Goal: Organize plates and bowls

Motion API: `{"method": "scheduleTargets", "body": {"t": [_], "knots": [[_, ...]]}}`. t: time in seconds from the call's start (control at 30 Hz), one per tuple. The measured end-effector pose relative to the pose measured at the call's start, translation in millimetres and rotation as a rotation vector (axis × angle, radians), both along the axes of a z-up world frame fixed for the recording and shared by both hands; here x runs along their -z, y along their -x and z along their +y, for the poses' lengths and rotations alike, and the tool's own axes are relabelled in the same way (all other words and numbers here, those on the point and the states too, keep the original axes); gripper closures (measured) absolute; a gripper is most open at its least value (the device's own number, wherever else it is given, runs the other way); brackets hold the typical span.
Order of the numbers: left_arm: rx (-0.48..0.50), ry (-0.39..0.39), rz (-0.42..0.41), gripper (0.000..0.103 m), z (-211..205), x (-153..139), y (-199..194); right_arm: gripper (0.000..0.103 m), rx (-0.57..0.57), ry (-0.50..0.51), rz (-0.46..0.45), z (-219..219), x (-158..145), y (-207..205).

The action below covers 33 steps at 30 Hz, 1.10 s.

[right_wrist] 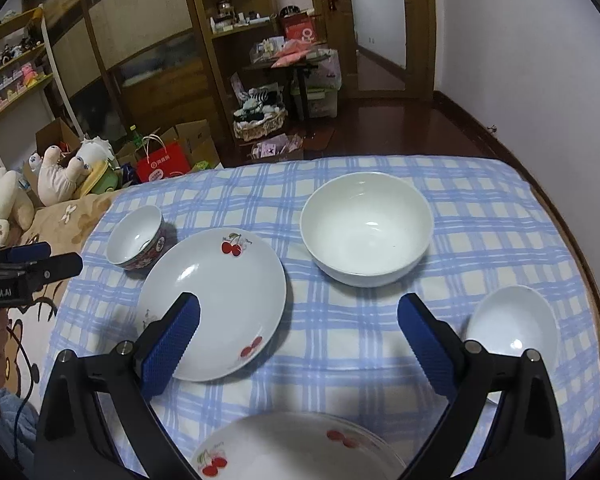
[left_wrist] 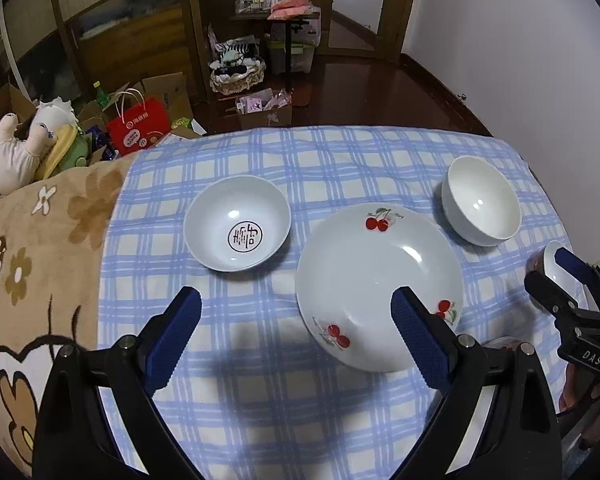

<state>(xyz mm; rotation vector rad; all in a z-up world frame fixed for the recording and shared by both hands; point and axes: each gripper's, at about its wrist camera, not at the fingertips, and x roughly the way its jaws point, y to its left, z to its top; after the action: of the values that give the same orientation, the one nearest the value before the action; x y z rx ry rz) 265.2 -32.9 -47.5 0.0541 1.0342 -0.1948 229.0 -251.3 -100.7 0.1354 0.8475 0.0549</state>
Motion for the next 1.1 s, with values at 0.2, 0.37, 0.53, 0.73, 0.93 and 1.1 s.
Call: {"method": "scheduleTargets", "body": {"t": [0.2,0.37,0.53,0.73,0.93,1.1], "knots": [[-0.007,0.013,0.062,0.009,0,32,-17,0.000,0.019,-0.050,0.042,2,22,-17],[0.005,0.014,0.100,0.009,-4,51,-24,0.000,0.019,-0.080,0.076,4,39,-25],[0.006,0.032,0.122,0.009,-6,62,-34,0.000,0.007,-0.053,0.090,10,50,-33],[0.023,0.035,0.130,0.009,-7,67,-40,0.000,0.012,-0.043,0.094,15,61,-40],[0.008,0.053,0.166,0.009,-6,81,-45,0.000,0.004,-0.028,0.103,20,69,-47],[0.014,0.037,0.179,0.009,-10,88,-45,0.000,-0.008,-0.023,0.110,23,73,-52]]}}
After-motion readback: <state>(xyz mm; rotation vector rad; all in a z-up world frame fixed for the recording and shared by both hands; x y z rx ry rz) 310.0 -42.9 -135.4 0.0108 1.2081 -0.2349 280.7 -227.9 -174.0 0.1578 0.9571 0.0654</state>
